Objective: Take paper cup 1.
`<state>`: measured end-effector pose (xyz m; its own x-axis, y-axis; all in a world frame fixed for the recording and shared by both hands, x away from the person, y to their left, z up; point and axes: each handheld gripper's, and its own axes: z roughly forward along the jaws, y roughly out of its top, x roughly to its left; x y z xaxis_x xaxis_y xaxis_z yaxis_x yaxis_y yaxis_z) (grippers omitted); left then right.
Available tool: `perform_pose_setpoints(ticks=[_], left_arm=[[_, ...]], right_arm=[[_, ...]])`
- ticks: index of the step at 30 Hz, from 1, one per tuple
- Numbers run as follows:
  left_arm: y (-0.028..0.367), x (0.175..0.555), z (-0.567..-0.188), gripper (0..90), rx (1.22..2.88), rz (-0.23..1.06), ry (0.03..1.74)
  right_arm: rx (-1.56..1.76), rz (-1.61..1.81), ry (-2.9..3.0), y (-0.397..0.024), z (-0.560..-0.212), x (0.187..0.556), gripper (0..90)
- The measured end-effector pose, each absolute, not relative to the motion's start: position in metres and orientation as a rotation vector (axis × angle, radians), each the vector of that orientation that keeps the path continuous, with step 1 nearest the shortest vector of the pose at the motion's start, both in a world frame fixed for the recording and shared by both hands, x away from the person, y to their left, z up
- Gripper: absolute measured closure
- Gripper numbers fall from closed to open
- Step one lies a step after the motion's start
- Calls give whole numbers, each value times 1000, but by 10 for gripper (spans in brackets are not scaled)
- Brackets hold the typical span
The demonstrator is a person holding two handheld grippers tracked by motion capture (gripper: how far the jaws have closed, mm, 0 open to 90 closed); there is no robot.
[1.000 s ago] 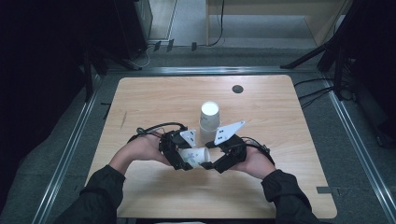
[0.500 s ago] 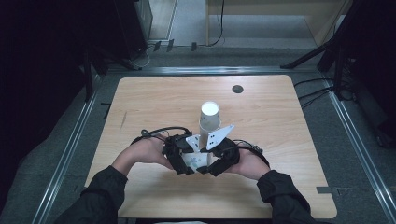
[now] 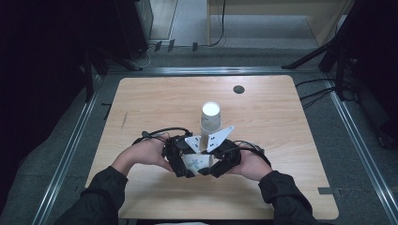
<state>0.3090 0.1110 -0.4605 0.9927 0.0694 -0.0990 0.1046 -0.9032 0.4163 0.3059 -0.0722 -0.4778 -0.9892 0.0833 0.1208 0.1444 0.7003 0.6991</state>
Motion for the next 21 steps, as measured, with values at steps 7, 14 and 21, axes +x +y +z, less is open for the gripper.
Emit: perform_pose_setpoints(ticks=[7,14,21], left_arm=[[124,314,-451,132,2603,-85,157],[138,312,-449,132,2480,-104,208],[146,308,-447,132,2365,-114,231]], right_arm=[[-229,-1273,-2789,-87,-466,309,349],[-247,-1368,-2748,-100,-456,309,349],[-244,-1443,-2690,-107,-449,308,348]])
